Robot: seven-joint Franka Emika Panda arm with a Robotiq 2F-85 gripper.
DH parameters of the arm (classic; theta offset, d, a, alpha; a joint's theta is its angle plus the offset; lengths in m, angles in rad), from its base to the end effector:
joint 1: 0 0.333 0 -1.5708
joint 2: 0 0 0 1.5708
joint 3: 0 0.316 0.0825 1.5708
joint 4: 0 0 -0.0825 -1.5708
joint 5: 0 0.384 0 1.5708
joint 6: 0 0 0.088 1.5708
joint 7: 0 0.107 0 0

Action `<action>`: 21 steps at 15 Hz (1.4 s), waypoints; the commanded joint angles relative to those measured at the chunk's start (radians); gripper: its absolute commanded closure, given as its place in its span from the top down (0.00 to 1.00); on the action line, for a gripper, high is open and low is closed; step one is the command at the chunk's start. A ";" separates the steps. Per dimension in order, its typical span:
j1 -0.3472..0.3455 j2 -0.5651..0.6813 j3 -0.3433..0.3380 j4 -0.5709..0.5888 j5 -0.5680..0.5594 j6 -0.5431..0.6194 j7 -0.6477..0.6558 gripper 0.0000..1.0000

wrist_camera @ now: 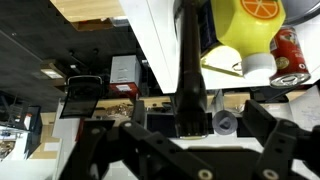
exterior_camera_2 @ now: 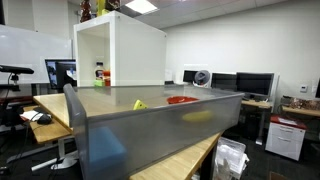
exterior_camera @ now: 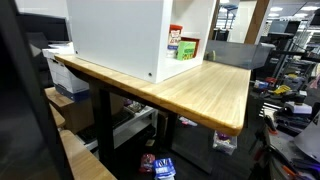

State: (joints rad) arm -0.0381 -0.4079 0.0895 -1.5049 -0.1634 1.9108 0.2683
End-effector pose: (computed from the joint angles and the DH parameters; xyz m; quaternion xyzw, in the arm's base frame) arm 0.3923 0.0256 0.8952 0.9084 -0.1007 0.4042 0.0352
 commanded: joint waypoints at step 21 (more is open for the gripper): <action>0.016 -0.209 -0.048 -0.199 0.049 -0.297 -0.079 1.00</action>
State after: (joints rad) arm -0.0329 -0.5583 0.0491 -1.5755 -0.1432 1.6081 0.2156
